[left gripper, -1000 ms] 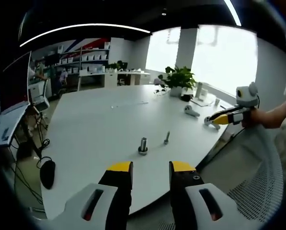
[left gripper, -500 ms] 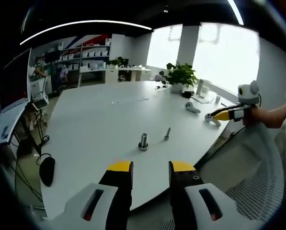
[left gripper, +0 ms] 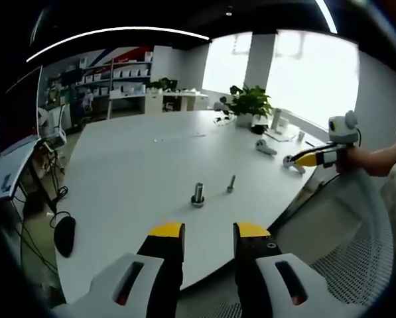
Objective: Place the washer onto the threaded stud by aligning its center hole with the stud, sliding it down to the base, and recovering from edge contact or off-axis alignment until the washer reaches the visible bottom stop.
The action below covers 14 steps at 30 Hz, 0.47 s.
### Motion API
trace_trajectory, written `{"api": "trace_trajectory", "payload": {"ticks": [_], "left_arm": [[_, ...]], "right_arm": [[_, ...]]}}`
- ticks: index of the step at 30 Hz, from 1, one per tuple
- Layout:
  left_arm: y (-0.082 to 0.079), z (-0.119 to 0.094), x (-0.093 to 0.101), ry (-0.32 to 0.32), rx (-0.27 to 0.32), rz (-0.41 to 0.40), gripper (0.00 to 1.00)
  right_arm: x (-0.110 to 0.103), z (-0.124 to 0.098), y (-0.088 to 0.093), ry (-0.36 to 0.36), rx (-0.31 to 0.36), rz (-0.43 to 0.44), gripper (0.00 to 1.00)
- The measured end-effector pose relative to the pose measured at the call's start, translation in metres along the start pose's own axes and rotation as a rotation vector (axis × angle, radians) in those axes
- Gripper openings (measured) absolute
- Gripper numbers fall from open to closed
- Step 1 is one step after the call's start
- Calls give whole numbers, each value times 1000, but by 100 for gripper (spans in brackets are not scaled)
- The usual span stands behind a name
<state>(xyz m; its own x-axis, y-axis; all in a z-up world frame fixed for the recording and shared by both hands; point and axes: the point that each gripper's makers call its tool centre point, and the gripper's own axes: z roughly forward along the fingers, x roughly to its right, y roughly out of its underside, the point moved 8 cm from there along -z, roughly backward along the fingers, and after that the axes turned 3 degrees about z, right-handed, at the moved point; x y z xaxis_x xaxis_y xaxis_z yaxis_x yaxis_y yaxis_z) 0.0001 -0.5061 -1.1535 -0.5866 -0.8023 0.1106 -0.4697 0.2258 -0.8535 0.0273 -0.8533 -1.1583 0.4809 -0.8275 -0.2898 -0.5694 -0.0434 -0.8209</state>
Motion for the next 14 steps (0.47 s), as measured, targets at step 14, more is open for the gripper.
{"api": "trace_trajectory", "payload": {"ticks": [14], "left_arm": [[1,0,-1,-7,-6,-5,27]], "right_arm": [[-1,2,2,-16,-17,-4,25]]}}
